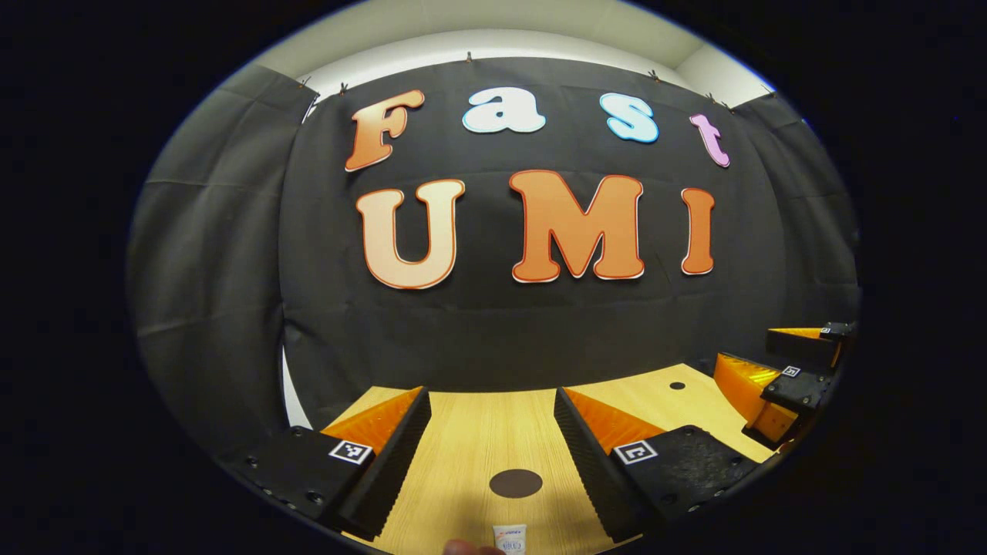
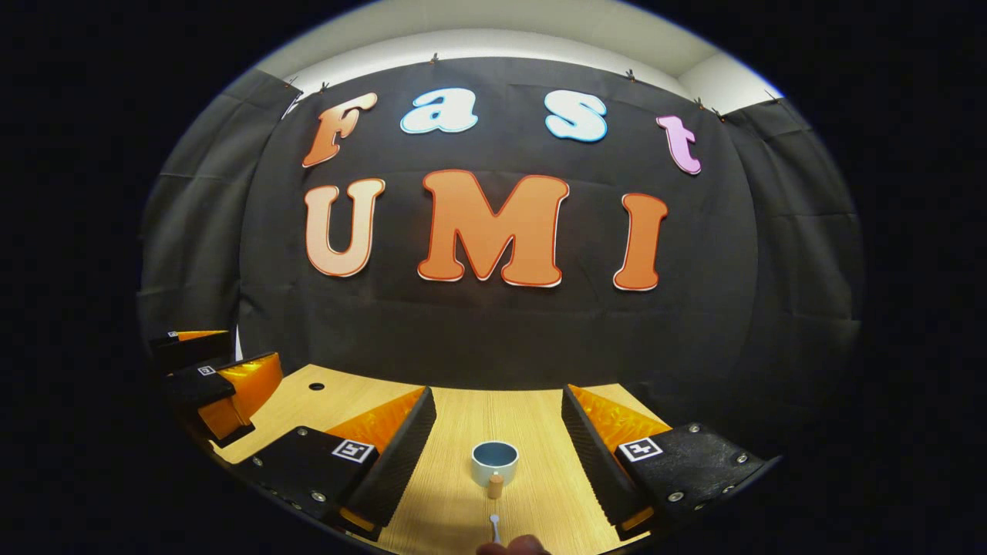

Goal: Put the toothbrush and toothpaste on the desktop into the cup, then pick up the cup and place it on the coaster on the desktop.

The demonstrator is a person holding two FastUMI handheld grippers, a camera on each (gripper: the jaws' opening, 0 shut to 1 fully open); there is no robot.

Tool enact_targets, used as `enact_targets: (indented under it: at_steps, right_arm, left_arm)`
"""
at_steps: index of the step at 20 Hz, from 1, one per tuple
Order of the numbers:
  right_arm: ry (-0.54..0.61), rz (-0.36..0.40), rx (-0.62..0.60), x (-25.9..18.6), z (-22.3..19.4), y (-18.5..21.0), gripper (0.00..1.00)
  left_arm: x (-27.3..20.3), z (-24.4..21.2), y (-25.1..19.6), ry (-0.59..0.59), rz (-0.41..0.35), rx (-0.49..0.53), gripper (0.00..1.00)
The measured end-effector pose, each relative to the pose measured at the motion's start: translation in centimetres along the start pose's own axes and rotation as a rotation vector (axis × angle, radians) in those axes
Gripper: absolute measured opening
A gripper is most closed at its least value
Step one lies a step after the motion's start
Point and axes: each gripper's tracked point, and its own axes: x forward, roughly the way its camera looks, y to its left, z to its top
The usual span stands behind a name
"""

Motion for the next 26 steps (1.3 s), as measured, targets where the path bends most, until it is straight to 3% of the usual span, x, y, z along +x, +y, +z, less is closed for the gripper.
enact_targets:
  at_steps: [8, 12, 17, 22, 26]
  right_arm:
    - [0.263, 0.083, -0.026, 0.0, -8.1, 1.2, 0.99]
    - [0.499, 0.090, -0.048, -0.7, -14.5, 0.9, 0.99]
    - [0.782, 0.119, -0.040, -2.6, -22.1, 1.0, 1.00]
    - [0.913, 0.123, -0.037, -2.6, -25.3, 0.6, 1.00]
    - [0.982, 0.121, -0.036, -1.9, -27.7, 0.5, 1.00]
  left_arm:
    - [0.2, -7.9, -0.2, 0.227, -0.021, 0.032, 0.98]
    - [-1.0, -14.0, -1.1, 0.422, -0.072, 0.021, 0.98]
    - [-3.5, -21.4, -0.9, 0.693, -0.073, -0.005, 0.98]
    - [-4.5, -22.1, -1.1, 0.857, -0.064, -0.047, 0.99]
    - [-4.8, -23.1, -0.9, 0.897, -0.071, -0.018, 0.98]
